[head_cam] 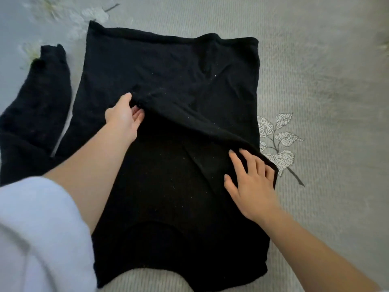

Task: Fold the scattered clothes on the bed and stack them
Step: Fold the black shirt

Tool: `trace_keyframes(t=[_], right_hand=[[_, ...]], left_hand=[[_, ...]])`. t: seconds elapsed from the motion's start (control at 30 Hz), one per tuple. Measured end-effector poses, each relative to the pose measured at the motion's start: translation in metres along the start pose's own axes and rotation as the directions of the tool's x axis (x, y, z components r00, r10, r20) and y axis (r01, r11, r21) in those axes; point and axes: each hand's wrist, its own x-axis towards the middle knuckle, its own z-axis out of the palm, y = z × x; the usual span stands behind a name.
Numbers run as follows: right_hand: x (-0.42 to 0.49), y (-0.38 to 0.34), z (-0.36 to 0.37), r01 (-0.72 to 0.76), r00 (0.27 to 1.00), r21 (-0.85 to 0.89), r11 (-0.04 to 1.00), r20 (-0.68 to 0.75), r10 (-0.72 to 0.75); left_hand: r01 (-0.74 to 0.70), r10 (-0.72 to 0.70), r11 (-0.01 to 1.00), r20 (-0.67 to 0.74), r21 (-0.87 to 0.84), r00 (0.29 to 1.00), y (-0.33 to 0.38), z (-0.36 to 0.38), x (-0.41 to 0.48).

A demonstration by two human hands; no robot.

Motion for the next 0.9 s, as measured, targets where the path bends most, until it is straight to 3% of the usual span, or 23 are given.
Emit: trace_keyframes(t=[0.1, 0.2, 0.3, 0.43, 0.47, 0.53, 0.6, 0.73, 0.83, 0.9], right_hand=[[0.0, 0.001, 0.004, -0.002, 1.0, -0.011, 1.0, -0.019, 0.002], [0.001, 0.002, 0.002, -0.001, 0.999, 0.048, 0.999, -0.039, 0.003], [0.001, 0.002, -0.002, 0.014, 0.997, 0.049, 0.999, -0.071, -0.011], [0.002, -0.009, 0.0, 0.053, 0.995, -0.047, 0.997, -0.079, -0.056], [0.003, -0.012, 0.003, 0.068, 0.994, -0.078, 0.995, -0.077, -0.074], [0.003, -0.017, 0.009, 0.089, 0.992, -0.121, 0.989, -0.078, -0.099], [0.002, -0.02, 0.011, 0.112, 0.987, -0.116, 0.987, -0.1, -0.124], [0.001, -0.038, 0.015, 0.241, 0.961, -0.048, 0.969, -0.128, -0.245], [0.005, -0.055, 0.01, 0.226, 0.947, 0.064, 0.972, -0.248, -0.204], [0.006, -0.064, 0.003, 0.247, 0.93, 0.182, 0.952, -0.319, -0.18]], left_hand=[[0.038, -0.062, 0.976, 0.107, 0.215, 0.992, 0.015, 0.015, 0.007], [-0.147, 0.065, 0.915, 0.224, 0.374, 0.972, 0.027, 0.026, 0.006], [-0.365, 0.246, 0.873, 0.356, 0.322, 0.902, 0.05, 0.026, 0.003], [-0.515, 0.445, 0.762, 0.261, 0.392, 0.857, 0.052, 0.016, 0.012], [-0.481, 0.418, 0.779, 0.238, 0.403, 0.877, 0.045, 0.012, 0.016], [-0.284, 0.218, 0.88, 0.209, 0.38, 0.953, 0.028, 0.003, 0.027], [-0.142, 0.064, 0.915, 0.213, 0.377, 0.975, 0.014, -0.004, 0.035], [-0.151, 0.056, 0.93, 0.278, 0.336, 0.959, 0.01, -0.003, 0.033], [-0.192, 0.094, 0.954, 0.38, 0.229, 0.92, 0.029, -0.002, 0.024], [-0.123, 0.061, 0.986, 0.451, 0.109, 0.891, 0.041, -0.008, 0.023]])
